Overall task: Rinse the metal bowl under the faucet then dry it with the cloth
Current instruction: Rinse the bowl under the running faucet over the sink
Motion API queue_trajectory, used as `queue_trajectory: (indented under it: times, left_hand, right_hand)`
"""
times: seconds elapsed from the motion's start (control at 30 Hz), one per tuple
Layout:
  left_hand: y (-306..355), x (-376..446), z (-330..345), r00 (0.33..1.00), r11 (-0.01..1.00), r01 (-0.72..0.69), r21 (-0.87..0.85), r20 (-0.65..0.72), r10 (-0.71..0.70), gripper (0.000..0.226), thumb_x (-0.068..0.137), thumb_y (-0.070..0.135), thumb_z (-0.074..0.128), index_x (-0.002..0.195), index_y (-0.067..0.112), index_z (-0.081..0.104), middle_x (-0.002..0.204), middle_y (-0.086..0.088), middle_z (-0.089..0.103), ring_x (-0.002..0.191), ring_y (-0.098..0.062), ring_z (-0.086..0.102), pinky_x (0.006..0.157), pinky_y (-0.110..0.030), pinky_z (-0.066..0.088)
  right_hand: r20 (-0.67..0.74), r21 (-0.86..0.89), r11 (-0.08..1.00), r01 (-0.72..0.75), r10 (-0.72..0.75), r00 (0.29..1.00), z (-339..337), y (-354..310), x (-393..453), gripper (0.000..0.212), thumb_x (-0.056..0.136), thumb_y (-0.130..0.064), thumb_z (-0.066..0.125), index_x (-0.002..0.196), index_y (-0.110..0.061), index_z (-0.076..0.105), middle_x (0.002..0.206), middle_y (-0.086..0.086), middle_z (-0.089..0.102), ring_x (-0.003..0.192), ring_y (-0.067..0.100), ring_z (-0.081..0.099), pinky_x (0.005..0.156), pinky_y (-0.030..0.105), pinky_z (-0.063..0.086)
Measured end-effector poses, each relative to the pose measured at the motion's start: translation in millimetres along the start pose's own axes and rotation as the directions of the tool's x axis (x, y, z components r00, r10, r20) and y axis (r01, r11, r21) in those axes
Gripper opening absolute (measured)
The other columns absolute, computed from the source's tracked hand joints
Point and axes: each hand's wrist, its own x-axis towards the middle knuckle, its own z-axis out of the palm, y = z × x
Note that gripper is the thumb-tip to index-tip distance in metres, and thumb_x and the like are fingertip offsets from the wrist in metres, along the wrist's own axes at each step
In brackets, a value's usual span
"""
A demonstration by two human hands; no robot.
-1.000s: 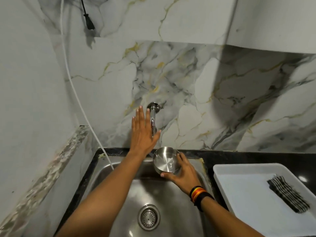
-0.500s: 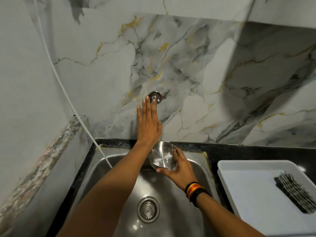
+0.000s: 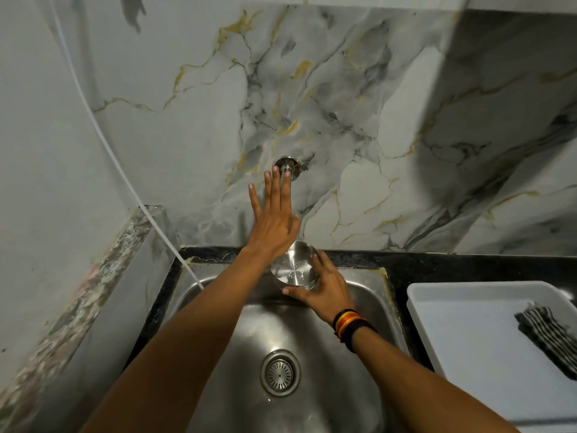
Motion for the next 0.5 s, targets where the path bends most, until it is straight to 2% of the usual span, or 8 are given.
queue_trajectory:
  times: [0.07, 0.13, 0.2, 0.3, 0.4, 0.5]
  left_hand:
    - [-1.9, -0.2, 2.5, 1.0, 1.0, -0.026, 0.014, -0.016, 0.026, 0.087, 0.107, 0.033, 0.047, 0.169, 0.002, -0.005, 0.174, -0.027, -0.02, 0.162, -0.041, -0.021, 0.123, -0.065, -0.021]
    - [-3.9, -0.8, 3.8, 0.998, 0.998, -0.052, 0.04, -0.037, 0.053, 0.089, 0.109, 0.048, 0.045, 0.169, 0.004, -0.005, 0.172, -0.028, -0.023, 0.16, -0.041, -0.024, 0.124, -0.065, -0.018]
    - [-3.9, -0.5, 5.4, 0.997, 0.997, -0.054, 0.056, -0.051, 0.057, 0.092, 0.108, 0.057, 0.042, 0.17, 0.006, -0.004, 0.172, -0.03, -0.022, 0.16, -0.044, -0.022, 0.125, -0.067, -0.016]
    - [-3.7, 0.2, 7.1, 0.997, 0.996, -0.053, 0.074, -0.058, 0.057, 0.092, 0.108, 0.062, 0.039, 0.17, 0.006, 0.0, 0.172, -0.034, -0.017, 0.161, -0.049, -0.014, 0.126, -0.07, -0.011]
    - [-5.9, 0.9, 7.3, 0.996, 0.994, -0.062, 0.085, -0.052, 0.067, 0.091, 0.109, 0.062, 0.037, 0.171, 0.006, 0.002, 0.172, -0.035, -0.015, 0.161, -0.05, -0.013, 0.126, -0.071, -0.009]
    - [-5.3, 0.3, 6.6, 0.997, 0.994, -0.065, 0.083, -0.042, 0.068, 0.09, 0.109, 0.062, 0.036, 0.171, 0.006, 0.003, 0.172, -0.034, -0.015, 0.161, -0.05, -0.013, 0.126, -0.07, -0.009]
  right_hand:
    - [0.005, 0.01, 1.0, 0.003, -0.003, 1.0, 3.3, 1.2, 1.6, 0.109, 0.068, -0.064, 0.086, 0.159, -0.025, 0.038, 0.167, 0.003, 0.031, 0.146, 0.023, 0.041, 0.113, 0.027, 0.036]
    - [0.004, 0.009, 1.0, -0.014, 0.014, 1.0, 5.9, 1.4, 4.3, 0.114, 0.067, -0.068, 0.084, 0.16, -0.026, 0.034, 0.169, 0.005, 0.028, 0.149, 0.025, 0.039, 0.118, 0.035, 0.039]
    - [-0.003, 0.01, 0.999, -0.032, 0.032, 0.999, 8.2, 2.5, 9.4, 0.115, 0.067, -0.068, 0.084, 0.161, -0.025, 0.034, 0.169, 0.006, 0.027, 0.15, 0.026, 0.038, 0.118, 0.037, 0.039]
    - [-0.03, 0.02, 0.999, -0.036, 0.036, 0.999, 9.6, 2.3, 18.4, 0.113, 0.068, -0.066, 0.084, 0.16, -0.022, 0.036, 0.168, 0.003, 0.03, 0.148, 0.025, 0.04, 0.116, 0.035, 0.038]
    - [-0.051, 0.013, 0.999, -0.046, 0.047, 0.998, 12.3, 1.8, 27.3, 0.114, 0.066, -0.072, 0.081, 0.159, -0.023, 0.035, 0.169, 0.001, 0.027, 0.15, 0.025, 0.037, 0.119, 0.041, 0.039]
    - [-0.051, -0.01, 0.999, -0.05, 0.05, 0.997, 12.0, 3.1, 30.0, 0.114, 0.066, -0.071, 0.081, 0.159, -0.024, 0.036, 0.17, 0.0, 0.026, 0.151, 0.025, 0.036, 0.12, 0.042, 0.039]
